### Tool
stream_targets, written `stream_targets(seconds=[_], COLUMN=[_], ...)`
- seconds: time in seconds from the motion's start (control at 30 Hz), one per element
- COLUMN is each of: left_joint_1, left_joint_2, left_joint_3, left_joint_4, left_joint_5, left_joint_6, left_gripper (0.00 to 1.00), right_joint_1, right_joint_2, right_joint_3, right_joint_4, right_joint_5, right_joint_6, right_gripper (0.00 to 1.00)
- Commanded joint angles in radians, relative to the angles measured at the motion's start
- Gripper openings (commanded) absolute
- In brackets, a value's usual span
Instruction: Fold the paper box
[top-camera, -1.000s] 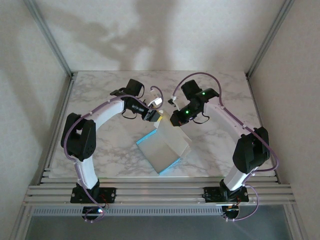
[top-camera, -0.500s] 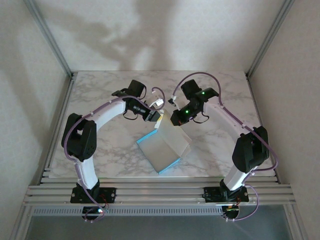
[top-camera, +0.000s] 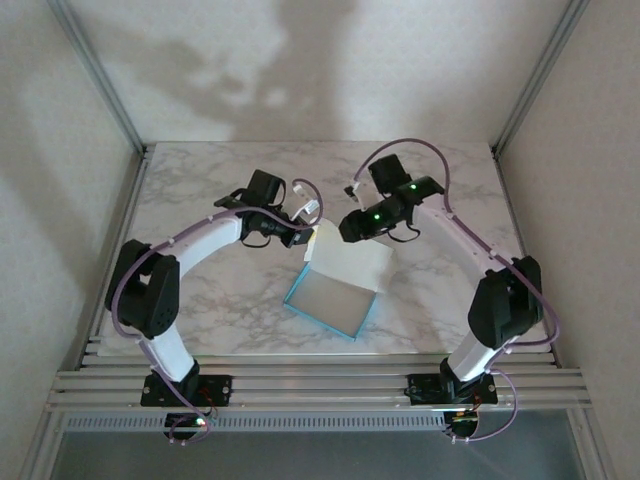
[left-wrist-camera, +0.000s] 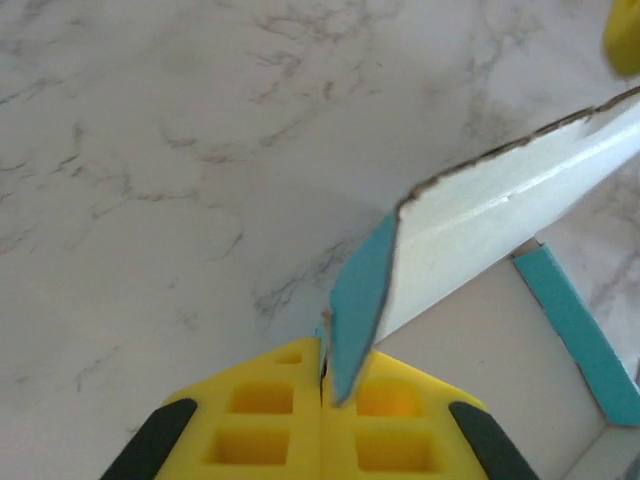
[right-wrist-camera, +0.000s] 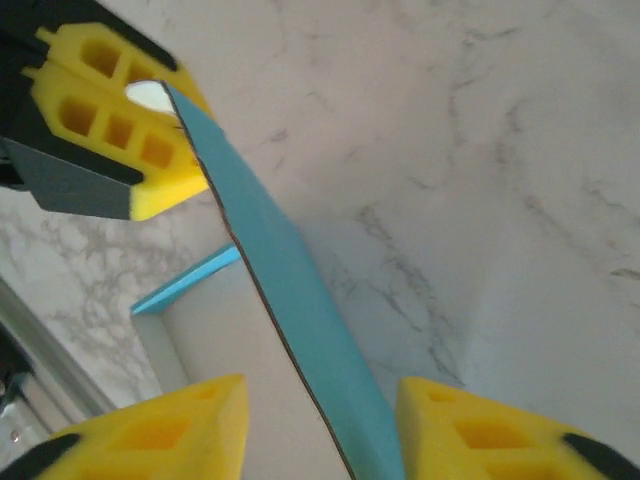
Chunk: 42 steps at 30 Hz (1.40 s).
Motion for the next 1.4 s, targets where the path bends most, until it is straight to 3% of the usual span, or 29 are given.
stream_targets(seconds=[0.0,0.17,0.33,0.57,0.77,1.07,1.23,1.37], left_joint_1=[-0.006,-0.006,-0.007,-0.006,-0.006,-0.007,-0.007,-0.009], left_joint_2=[-0.058,-0.078,-0.061,-0.040,-0.040,-0.041,-0.051,-0.077], left_joint_3=[-0.053,-0.089,-0.083,-0.076,-0.079,-0.079,-0.092,-0.121], left_joint_4=[0.117,0.160,0.154,0.140,0.136,0.140,0.167,0.207], left_joint_5=[-0.075,-0.100,-0.099,-0.096,-0.104,-0.111,-0.120,-0.147], left_joint_6=[-0.073,-0.072,-0.076,-0.089,-0.090,-0.113,-0.216,-0.313], left_gripper=[0.06,0.07,0.08,0.09,0.08,0.09,0.10,0.09], right_joint_1=[-0.053,-0.096,-0.108,-0.109,-0.109,-0.109,-0.100,-0.078], right_joint_2=[-0.094,-0.177,-0.233,-0.274,-0.283,-0.296,-0.273,-0.259], right_joint_3=[-0.073,-0.166,-0.240,-0.341,-0.383,-0.411,-0.402,-0.390], right_joint_4=[0.088,0.099,0.074,0.092,0.112,0.149,0.146,0.143], right_joint_5=[0.007,0.021,0.057,0.078,0.126,0.133,0.159,0.221], right_joint_6=[0.068,0.076,0.099,0.149,0.183,0.190,0.251,0.314], right_gripper=[0.49,0.53,0.65,0.65,0.56,0.29,0.13,0.08])
